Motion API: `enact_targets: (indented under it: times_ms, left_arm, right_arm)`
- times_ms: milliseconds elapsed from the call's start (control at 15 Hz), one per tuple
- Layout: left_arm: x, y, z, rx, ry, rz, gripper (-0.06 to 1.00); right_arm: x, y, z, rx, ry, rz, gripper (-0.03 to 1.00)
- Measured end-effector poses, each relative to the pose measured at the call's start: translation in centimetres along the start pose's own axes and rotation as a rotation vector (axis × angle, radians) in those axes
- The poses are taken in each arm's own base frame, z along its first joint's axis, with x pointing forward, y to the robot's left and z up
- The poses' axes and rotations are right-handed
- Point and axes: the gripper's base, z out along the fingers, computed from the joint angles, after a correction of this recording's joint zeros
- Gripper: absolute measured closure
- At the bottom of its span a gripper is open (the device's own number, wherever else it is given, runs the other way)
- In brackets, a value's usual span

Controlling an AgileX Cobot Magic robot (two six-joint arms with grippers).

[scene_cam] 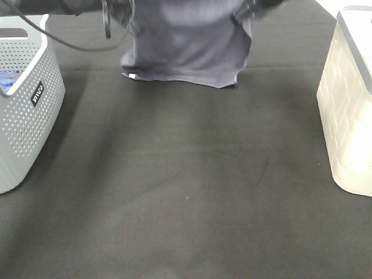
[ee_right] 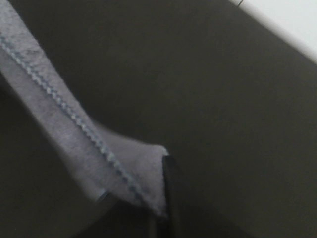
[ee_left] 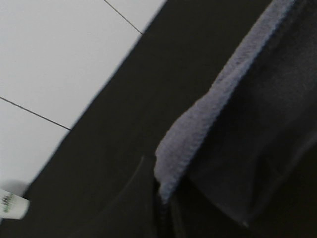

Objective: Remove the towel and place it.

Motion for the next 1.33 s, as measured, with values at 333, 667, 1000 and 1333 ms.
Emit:
enact_targets:
  times_ms: [333,667,1000,1333]
  left_arm:
    - [0.7,-3.5,-2.5,0.432,0.328,-0.051,0.94]
    - [2.1,-5.7,-5.5,0.762,0.631,-0.142,0.94]
    - [2.3,-6.5,-7.0,0.901,0.764,-0.216,0.94]
    - [3.3,-7.5,-7.5,0.926,0.815,-0.241,0.94]
  right_arm:
    - [3.7,2.5,-1.2,-0.273,0.434,0.08,0.97]
    - [5.3,3.9,-2.8,-0.458,0.666,0.052,0.97]
    - [6.4,5.5,-2.0,-0.571,0.699,0.128,0.97]
    - [10.2,7.6,-3.4,-0.638,0.84,0.184,0.97]
